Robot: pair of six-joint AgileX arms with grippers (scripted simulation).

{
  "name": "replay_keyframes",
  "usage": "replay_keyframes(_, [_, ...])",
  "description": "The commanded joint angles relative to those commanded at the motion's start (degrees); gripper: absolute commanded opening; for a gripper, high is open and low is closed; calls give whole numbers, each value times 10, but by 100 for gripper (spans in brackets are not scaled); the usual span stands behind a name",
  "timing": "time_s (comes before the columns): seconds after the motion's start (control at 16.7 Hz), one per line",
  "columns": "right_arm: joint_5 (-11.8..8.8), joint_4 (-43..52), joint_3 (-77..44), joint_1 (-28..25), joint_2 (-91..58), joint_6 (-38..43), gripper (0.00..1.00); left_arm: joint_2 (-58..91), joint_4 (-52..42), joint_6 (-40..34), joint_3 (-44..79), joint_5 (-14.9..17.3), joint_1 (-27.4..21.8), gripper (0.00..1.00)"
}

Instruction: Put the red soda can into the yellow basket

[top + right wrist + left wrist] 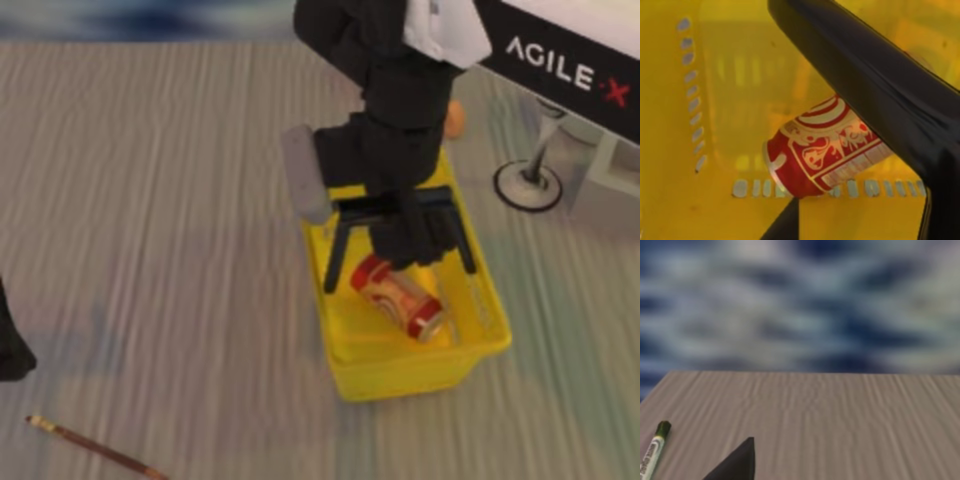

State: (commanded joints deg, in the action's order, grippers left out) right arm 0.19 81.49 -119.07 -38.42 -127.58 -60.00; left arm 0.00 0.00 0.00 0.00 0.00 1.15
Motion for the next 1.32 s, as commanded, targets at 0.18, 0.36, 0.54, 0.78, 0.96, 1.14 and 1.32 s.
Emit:
replay_keyframes(0.18, [0, 0, 0, 0, 0, 0, 32, 0, 0, 0, 0, 0, 0, 100])
replay_keyframes(0.36, [0, 0, 0, 0, 0, 0, 10, 0, 0, 0, 0, 0, 0, 100])
replay_keyframes(0.54, [0, 0, 0, 0, 0, 0, 0, 0, 0, 0, 0, 0, 0, 100])
replay_keyframes(0.78, [0, 0, 0, 0, 0, 0, 0, 0, 0, 0, 0, 0, 0, 100])
replay_keyframes(0.96, [0, 0, 0, 0, 0, 0, 0, 0, 0, 0, 0, 0, 0, 100])
replay_keyframes(1.14, [0, 0, 0, 0, 0, 0, 0, 0, 0, 0, 0, 0, 0, 100])
replay_keyframes(1.32, [0, 0, 0, 0, 0, 0, 0, 0, 0, 0, 0, 0, 0, 100])
